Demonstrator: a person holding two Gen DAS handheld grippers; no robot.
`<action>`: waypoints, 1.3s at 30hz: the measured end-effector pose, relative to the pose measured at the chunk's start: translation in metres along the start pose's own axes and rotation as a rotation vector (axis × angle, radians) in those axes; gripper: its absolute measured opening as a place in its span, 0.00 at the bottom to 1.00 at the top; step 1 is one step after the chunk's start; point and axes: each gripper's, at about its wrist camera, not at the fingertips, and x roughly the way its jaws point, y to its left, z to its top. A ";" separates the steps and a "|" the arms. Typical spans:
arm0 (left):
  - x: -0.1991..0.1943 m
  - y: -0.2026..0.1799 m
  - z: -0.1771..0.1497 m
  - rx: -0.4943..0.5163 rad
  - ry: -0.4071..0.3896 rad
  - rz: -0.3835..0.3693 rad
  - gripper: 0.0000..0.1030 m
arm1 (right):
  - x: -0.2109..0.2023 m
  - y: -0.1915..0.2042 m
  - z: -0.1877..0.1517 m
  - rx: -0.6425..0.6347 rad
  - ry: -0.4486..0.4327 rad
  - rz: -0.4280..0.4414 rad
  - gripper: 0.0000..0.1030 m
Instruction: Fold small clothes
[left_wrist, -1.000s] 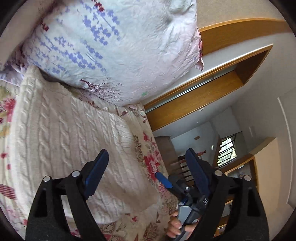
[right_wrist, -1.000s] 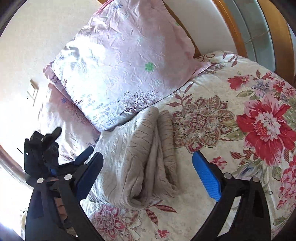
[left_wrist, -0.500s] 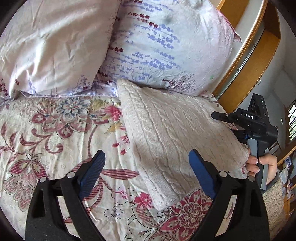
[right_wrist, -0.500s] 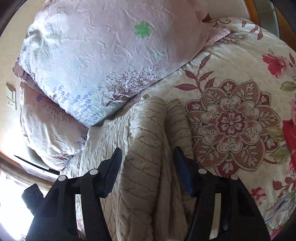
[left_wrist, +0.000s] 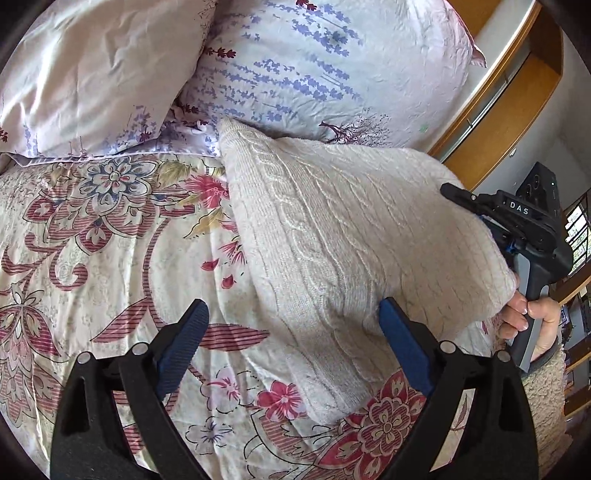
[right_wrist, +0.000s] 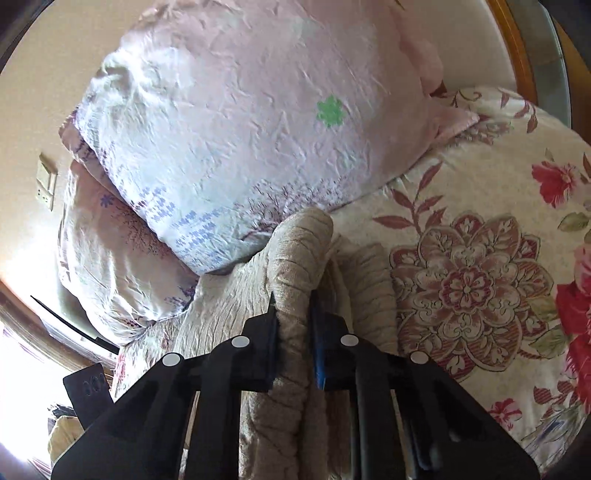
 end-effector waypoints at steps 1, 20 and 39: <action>0.001 -0.001 -0.001 0.011 0.004 0.012 0.91 | 0.001 -0.001 0.000 -0.004 0.000 -0.042 0.15; -0.027 -0.044 -0.040 0.414 -0.019 0.207 0.92 | -0.061 -0.007 -0.059 -0.034 0.051 0.001 0.40; -0.015 -0.036 -0.032 0.341 -0.006 0.286 0.92 | -0.055 0.001 -0.081 -0.118 0.067 -0.001 0.41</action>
